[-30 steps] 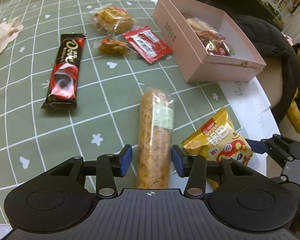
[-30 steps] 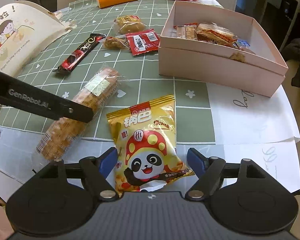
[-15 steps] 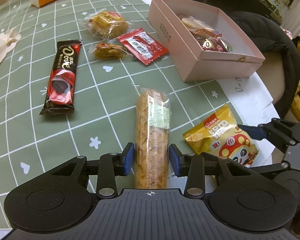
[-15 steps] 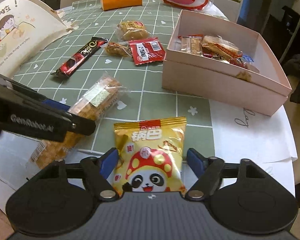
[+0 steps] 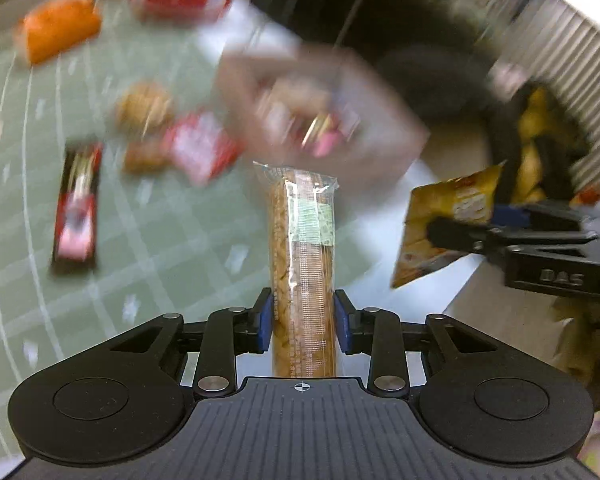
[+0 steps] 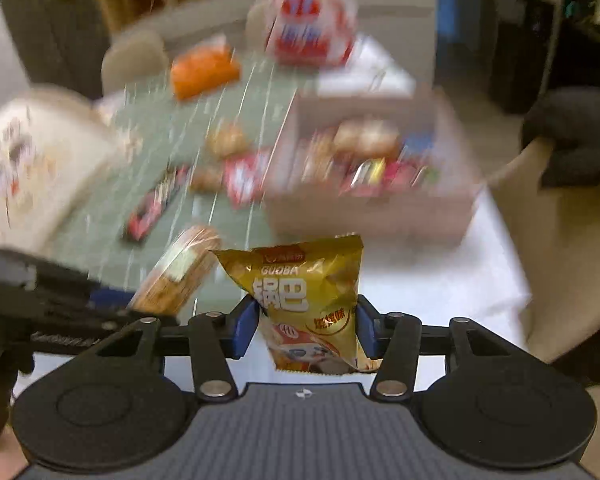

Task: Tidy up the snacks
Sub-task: 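Lift the biscuit roll and the panda chip bag with both tools, then carry both snacks over the pink box and open both tools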

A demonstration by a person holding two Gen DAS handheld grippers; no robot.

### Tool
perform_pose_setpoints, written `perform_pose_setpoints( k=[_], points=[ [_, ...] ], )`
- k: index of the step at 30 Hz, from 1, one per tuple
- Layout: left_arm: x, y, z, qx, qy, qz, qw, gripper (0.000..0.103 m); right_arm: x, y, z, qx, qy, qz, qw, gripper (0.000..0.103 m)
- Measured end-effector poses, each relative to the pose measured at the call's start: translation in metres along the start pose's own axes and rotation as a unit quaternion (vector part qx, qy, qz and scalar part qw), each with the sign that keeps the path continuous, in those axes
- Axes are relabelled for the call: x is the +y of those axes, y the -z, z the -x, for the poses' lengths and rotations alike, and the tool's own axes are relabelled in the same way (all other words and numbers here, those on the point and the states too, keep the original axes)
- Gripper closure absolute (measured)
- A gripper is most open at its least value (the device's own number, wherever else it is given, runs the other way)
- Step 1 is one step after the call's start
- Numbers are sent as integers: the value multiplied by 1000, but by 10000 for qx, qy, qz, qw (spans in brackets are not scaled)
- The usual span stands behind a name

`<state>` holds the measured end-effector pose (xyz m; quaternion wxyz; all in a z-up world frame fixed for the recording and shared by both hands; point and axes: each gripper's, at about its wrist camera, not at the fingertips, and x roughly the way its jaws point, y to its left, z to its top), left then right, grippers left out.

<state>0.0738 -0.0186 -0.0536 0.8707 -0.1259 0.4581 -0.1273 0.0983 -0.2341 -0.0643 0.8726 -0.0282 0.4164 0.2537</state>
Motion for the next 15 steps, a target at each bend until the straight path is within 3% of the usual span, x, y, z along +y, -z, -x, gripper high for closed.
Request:
perform_pose_setpoints(
  k=[5, 10, 13, 15],
  points=[
    [-21, -62, 57, -1419, 420, -106, 9889, 68, -22, -51, 60, -1135, 53, -334, 9930, 54],
    [-36, -128, 94, -2762, 480, -116, 9598, 68, -36, -97, 109, -2029, -3, -370, 9785, 54],
    [-45, -158, 82, -3141, 449, -23, 9483, 68, -46, -118, 128, -2403, 85, -350, 9700, 54],
    [-48, -169, 61, -3080, 459, 85, 9502, 68, -53, -125, 132, -2500, 203, -362, 9674, 54]
  ],
)
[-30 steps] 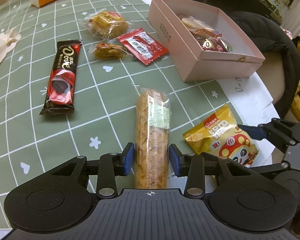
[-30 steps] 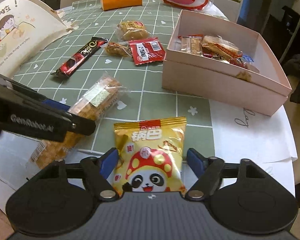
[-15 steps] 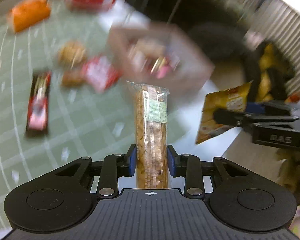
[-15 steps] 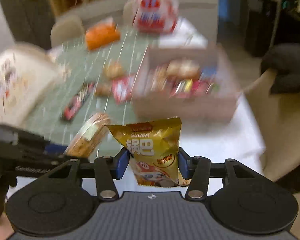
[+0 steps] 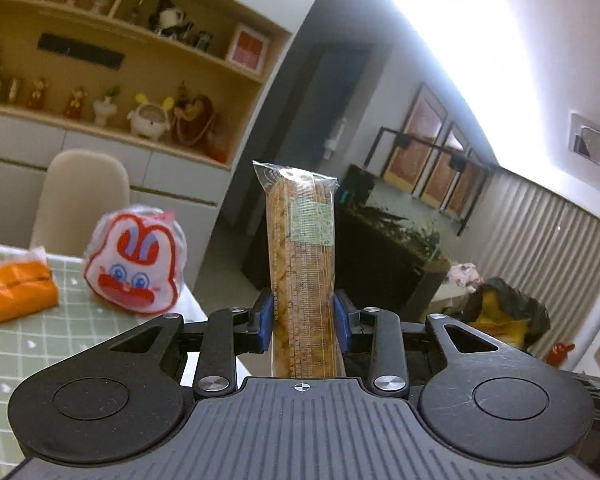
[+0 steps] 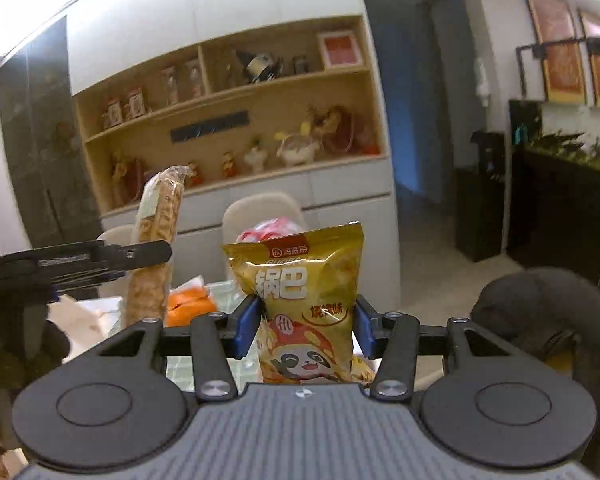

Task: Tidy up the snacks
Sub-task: 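Carry both snacks over the pink box and open both tools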

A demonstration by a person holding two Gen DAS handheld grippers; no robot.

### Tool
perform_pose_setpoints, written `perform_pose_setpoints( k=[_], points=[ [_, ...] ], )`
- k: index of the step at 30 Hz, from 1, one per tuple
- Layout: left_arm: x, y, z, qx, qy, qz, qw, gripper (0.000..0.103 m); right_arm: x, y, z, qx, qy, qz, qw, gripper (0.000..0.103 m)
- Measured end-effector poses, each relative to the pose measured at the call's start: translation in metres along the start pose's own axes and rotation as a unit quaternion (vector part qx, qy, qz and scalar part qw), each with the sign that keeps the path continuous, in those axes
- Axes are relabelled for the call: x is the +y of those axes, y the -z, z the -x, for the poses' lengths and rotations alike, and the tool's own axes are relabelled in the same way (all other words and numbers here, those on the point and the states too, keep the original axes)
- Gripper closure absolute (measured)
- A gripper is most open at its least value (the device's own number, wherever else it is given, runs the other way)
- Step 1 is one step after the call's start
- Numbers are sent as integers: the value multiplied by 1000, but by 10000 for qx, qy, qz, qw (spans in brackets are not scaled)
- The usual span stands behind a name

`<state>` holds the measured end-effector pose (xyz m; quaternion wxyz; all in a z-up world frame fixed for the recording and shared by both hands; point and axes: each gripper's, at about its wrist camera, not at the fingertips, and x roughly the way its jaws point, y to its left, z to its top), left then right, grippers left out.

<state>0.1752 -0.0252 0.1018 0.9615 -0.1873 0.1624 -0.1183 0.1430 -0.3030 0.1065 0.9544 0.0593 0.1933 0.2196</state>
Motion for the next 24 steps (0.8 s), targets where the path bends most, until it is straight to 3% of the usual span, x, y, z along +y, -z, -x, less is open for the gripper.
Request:
perform_pose_setpoints(
  k=[5, 9, 14, 17, 24],
  points=[
    [12, 46, -68, 704, -408, 370, 9960, 68, -26, 10, -7, 237, 144, -85, 9996, 54],
    [26, 91, -110, 1317, -740, 657, 9863, 68, -51, 30, -30, 641, 320, -69, 9974, 54],
    [42, 121, -133, 1583, -830, 756, 9810, 68, -80, 46, -65, 1037, 287, -143, 9941, 54],
    [50, 138, -149, 2014, -727, 959, 9721, 67, -88, 55, -90, 1225, 179, -128, 9922, 54],
    [59, 141, -131, 1745, -1091, 1059, 9728, 69, -87, 72, -134, 1616, -164, -169, 9866, 54]
  ],
)
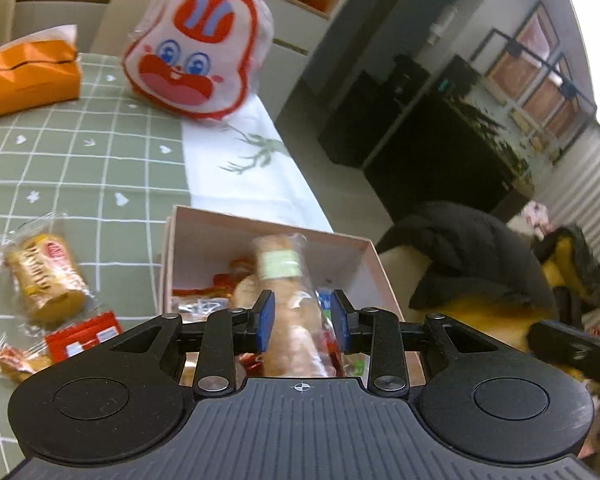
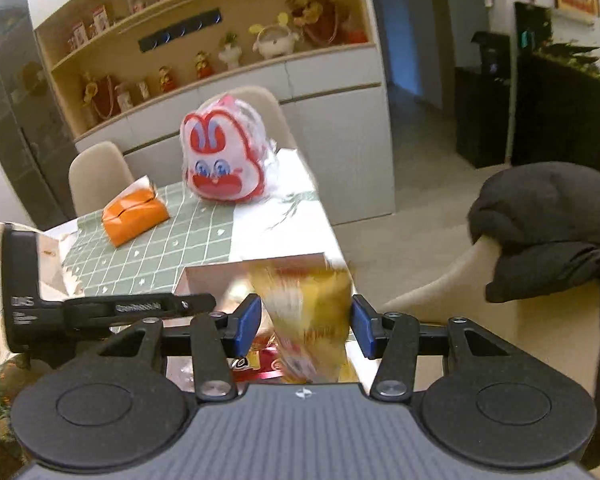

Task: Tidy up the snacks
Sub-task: 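Carry both snacks over the pink box and open both tools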

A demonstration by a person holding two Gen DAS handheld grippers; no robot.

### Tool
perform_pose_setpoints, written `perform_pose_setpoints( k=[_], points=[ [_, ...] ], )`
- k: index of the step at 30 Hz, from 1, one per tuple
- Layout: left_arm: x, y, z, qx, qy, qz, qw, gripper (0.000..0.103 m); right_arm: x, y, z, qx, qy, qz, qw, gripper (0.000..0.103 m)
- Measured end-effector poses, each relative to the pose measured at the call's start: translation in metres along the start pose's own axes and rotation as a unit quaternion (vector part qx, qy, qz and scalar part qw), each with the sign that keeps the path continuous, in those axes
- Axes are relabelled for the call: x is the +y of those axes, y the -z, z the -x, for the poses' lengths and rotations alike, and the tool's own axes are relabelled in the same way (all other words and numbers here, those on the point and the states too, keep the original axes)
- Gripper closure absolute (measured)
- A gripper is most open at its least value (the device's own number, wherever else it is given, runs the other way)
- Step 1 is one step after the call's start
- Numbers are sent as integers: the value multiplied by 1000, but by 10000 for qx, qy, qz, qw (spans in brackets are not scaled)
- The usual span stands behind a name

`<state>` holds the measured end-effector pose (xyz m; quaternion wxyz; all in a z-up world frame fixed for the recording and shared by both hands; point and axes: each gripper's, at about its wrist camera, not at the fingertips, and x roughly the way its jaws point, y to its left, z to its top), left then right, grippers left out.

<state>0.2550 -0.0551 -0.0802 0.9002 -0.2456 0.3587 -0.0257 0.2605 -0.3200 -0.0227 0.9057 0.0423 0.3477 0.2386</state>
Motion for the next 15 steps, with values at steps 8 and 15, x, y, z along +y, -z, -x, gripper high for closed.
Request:
perform_pose_setpoints(
  k=[8, 15],
  points=[
    [23, 4, 42, -127, -198, 301, 9993, 69, 18, -9, -55, 499, -536, -58, 9973, 54],
    [74, 31, 87, 1, -998, 593, 9932, 69, 57, 9, -76, 882, -777, 280, 9927, 54]
  ],
)
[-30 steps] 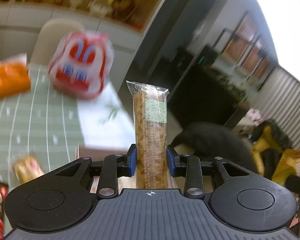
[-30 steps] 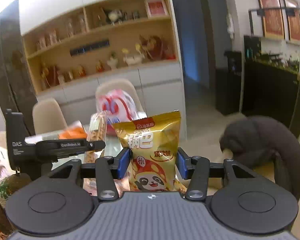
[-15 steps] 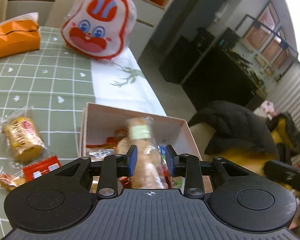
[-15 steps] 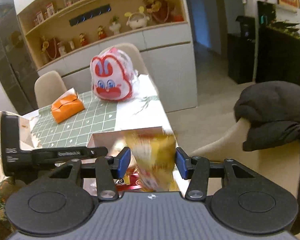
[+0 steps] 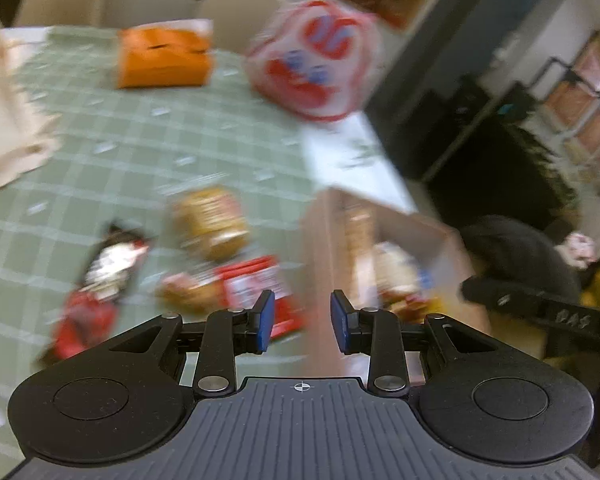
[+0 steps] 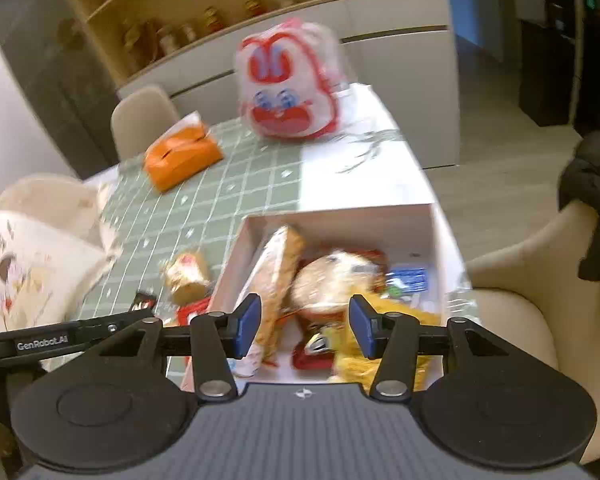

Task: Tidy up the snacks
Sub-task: 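Carry both snacks over the pink box and open both tools, then reach the left tool toward the small wrapped pastry while the right tool reaches the red packet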

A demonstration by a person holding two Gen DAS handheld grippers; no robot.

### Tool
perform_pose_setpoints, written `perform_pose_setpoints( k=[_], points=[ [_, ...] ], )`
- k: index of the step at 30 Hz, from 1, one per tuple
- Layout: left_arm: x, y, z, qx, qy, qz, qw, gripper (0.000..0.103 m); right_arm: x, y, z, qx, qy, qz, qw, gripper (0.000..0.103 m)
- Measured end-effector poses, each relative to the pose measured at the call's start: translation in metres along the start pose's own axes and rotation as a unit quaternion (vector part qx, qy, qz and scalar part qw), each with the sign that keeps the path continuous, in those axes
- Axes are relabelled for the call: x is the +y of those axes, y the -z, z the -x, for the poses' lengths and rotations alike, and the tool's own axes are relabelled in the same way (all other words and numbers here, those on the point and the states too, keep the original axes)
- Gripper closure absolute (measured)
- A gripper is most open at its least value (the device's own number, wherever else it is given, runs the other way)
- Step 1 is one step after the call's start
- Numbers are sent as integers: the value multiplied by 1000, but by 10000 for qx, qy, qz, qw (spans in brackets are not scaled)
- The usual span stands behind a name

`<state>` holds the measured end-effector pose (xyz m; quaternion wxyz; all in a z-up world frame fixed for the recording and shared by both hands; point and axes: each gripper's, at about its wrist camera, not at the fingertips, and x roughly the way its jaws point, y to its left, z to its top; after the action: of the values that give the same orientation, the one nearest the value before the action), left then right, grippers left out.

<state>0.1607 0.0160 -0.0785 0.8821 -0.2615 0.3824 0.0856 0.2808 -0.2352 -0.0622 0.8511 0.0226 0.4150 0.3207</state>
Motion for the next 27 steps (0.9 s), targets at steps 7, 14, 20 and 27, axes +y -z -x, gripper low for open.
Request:
perform_pose_setpoints(
  k=[7, 14, 20, 27],
  points=[
    [77, 14, 25, 312, -598, 676, 9954, 69, 76, 4, -41, 283, -221, 605, 9975, 52],
    [138, -4, 28, 627, -67, 492, 9968, 69, 172, 26, -87, 394, 579, 1218, 9901, 50],
    [136, -39, -21, 1206, 917, -72, 9884, 69, 200, 71, -84, 801, 1016, 594, 9898, 50],
    [48, -67, -83, 1255, 1417, -1639, 9681, 69, 200, 115, -58, 1058, 1536, -280, 9820, 48]
  ],
)
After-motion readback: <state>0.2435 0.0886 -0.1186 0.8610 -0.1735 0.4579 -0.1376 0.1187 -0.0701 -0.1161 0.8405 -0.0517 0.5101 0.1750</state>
